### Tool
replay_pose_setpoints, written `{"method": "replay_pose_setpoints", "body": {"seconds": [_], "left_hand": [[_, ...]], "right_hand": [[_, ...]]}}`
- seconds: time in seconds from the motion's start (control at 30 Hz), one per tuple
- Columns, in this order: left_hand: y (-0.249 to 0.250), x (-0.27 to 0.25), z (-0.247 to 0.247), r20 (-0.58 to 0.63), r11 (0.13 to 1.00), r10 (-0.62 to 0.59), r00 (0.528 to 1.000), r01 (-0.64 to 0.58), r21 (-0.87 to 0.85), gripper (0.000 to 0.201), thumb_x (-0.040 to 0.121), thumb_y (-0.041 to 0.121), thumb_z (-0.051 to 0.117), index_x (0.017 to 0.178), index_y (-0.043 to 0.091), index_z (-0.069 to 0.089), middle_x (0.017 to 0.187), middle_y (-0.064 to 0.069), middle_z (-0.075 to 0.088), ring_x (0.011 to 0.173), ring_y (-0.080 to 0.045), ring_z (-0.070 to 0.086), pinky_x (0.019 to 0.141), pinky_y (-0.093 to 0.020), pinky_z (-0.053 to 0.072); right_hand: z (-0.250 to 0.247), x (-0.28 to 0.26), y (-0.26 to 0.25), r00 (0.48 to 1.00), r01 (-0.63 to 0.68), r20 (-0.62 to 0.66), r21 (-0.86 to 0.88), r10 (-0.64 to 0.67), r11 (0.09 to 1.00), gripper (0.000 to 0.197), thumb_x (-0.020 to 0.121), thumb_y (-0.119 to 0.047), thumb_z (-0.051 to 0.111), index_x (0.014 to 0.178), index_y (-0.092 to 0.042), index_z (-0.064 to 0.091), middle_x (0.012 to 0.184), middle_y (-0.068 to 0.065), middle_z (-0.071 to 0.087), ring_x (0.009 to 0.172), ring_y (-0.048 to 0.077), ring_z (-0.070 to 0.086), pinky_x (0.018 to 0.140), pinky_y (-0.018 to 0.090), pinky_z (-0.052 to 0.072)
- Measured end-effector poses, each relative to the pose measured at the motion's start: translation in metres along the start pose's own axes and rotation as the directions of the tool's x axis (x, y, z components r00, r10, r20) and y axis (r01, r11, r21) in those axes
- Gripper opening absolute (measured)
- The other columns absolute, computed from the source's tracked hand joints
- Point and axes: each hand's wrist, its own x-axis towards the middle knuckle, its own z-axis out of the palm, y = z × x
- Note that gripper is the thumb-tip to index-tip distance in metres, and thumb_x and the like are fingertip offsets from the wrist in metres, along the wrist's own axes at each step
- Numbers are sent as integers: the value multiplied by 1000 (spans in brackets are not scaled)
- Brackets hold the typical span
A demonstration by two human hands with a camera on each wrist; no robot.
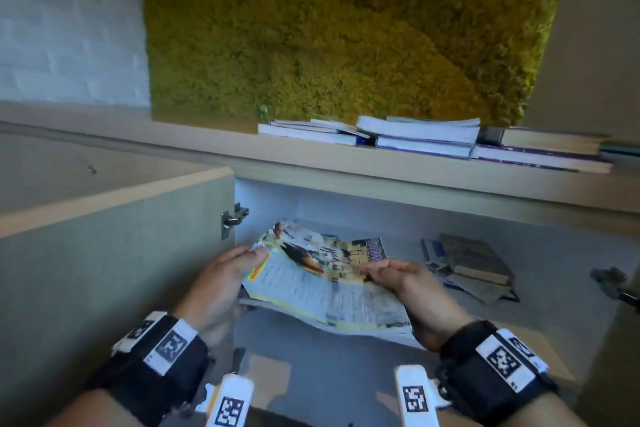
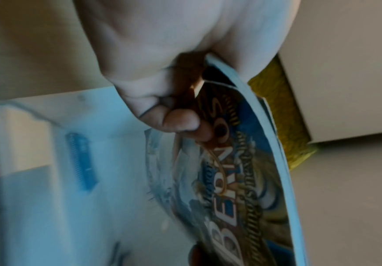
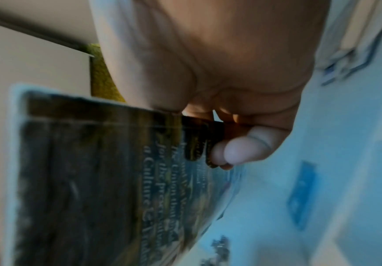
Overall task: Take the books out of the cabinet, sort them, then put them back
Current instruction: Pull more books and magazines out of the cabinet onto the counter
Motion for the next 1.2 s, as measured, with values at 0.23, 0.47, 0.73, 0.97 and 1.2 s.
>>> {"method": "replay_pose_setpoints", "body": {"seconds": [0.23, 0.47, 0.73, 0.97, 1.2], "left_hand": [[127, -31, -16, -49, 938, 287, 957, -291, -187, 22, 96, 26, 51, 86, 16, 69, 70, -1, 67, 58, -14, 62, 50, -25, 47], [210, -13, -24, -94, 885, 368, 925, -379, -271, 23, 96, 31, 52, 84, 19, 69, 70, 1, 64, 55, -12, 60, 45, -19, 46], [232, 80, -26, -136, 915, 256, 957, -285, -286, 13, 94, 31, 59, 91, 18, 63, 75, -2, 67, 58, -12, 64, 50, -21, 53], [242, 169, -41, -285, 879, 309, 908, -387, -280, 41, 90, 15, 67, 126, 14, 49, 123, -10, 62, 112, -32, 63, 88, -40, 56], [196, 218, -30, -205, 665, 451, 869, -174, 727, 48, 87, 39, 67, 133, 30, 57, 141, 0, 46, 123, -23, 51, 100, -37, 44]], "right_hand": [[40, -25, -134, 963, 171, 191, 109, -190, 979, 16, 102, -17, 57, 97, -13, 73, 82, 0, 72, 62, 10, 64, 46, 22, 48], [60, 2, -223, 919, 351, 153, 102, -364, 931, 14, 102, -16, 58, 109, -17, 70, 81, -6, 69, 66, 9, 61, 47, 20, 47], [70, 94, -254, 923, 372, 75, 87, -378, 924, 17, 100, -3, 58, 93, -15, 68, 85, 2, 68, 77, 18, 65, 70, 33, 50], [94, 180, -277, 914, 401, 47, -262, -403, 878, 27, 107, -39, 50, 110, -18, 66, 109, 6, 67, 103, 24, 61, 84, 36, 49], [108, 230, -269, 900, 437, 368, -749, -235, 498, 32, 104, -41, 53, 119, -19, 71, 121, 4, 69, 109, 26, 63, 98, 38, 51]]}}
